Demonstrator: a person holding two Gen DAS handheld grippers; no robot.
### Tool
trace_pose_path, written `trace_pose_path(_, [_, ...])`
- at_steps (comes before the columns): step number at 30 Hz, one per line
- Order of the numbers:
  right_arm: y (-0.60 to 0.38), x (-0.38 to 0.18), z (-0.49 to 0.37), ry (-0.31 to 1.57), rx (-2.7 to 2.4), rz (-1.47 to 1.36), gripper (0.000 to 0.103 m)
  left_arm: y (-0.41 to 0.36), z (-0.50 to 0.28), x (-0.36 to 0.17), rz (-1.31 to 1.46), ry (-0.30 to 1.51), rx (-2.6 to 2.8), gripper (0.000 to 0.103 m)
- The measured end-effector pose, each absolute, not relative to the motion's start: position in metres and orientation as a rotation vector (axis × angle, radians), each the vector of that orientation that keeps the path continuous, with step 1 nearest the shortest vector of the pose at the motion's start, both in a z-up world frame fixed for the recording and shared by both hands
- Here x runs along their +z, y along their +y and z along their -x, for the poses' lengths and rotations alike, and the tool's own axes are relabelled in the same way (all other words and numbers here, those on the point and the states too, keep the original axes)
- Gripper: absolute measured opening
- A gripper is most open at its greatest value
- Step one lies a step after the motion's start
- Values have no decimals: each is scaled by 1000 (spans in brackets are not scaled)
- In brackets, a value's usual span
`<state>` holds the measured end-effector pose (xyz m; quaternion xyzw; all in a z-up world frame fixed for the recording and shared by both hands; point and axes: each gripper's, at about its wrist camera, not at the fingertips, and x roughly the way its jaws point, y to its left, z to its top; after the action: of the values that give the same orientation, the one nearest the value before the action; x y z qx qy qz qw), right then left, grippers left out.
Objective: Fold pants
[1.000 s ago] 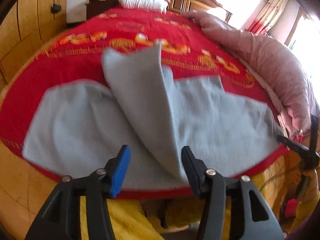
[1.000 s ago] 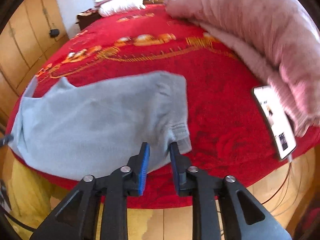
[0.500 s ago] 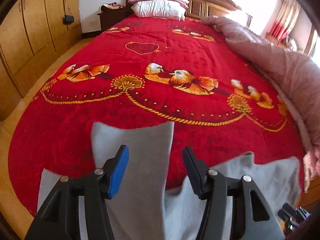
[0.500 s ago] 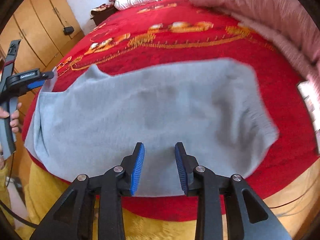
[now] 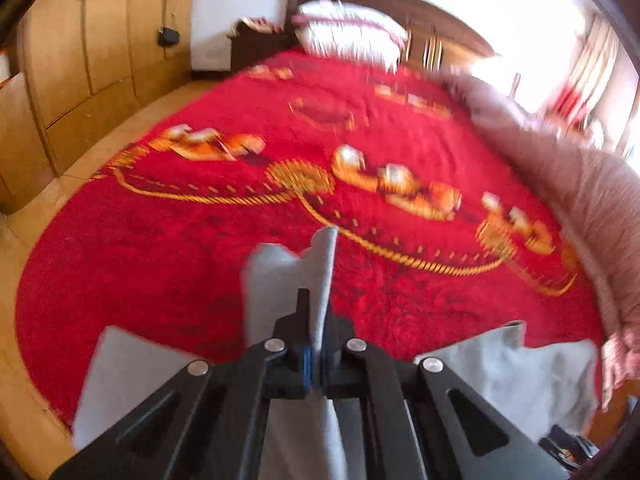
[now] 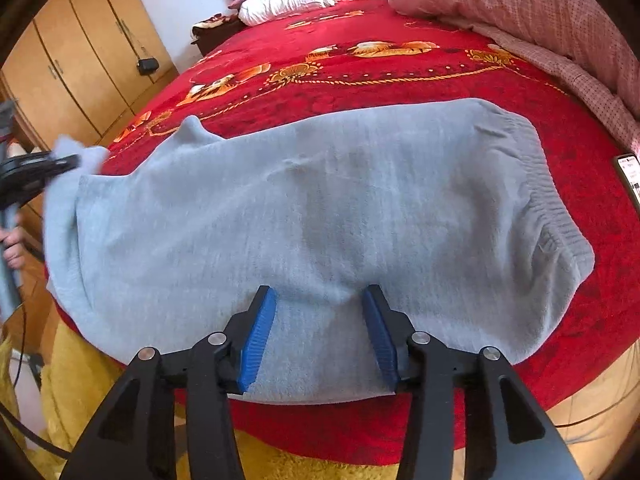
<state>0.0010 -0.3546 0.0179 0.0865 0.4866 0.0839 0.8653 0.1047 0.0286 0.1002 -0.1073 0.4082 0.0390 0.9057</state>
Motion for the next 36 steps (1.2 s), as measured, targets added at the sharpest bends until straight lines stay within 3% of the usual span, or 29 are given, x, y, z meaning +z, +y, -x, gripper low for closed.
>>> trace_pose_path(5, [-351,20,-3,1044,152,-169,48,79,-42,126,330,756,107,2])
trace_pose_path(14, [-331,44,-28,1065,166,-92,48,158,20,62,459,857,217,2])
trace_pose_path(21, [-289,64,-88,1044,332,-85,48,166,34,20,480,931,205,3])
trace_pose_path(30, [-244,40,-163,1151,467,-71,48,158,30,22,418,929,183,3])
trace_pose_path(31, [-242,37,-166,1168,484,-91,43,158,28,22,427,926,174,4])
trace_pose_path(32, [-240,34,-167,1186,501,-101,21,159,28,22,438,921,163,5])
trace_pose_path(33, [-238,34,-166,1197,502,-98,9,159,26,21,444,921,161,5])
trace_pose_path(36, [-245,52,-160,1112,468,-159,8,162,28,24,454,902,157,5])
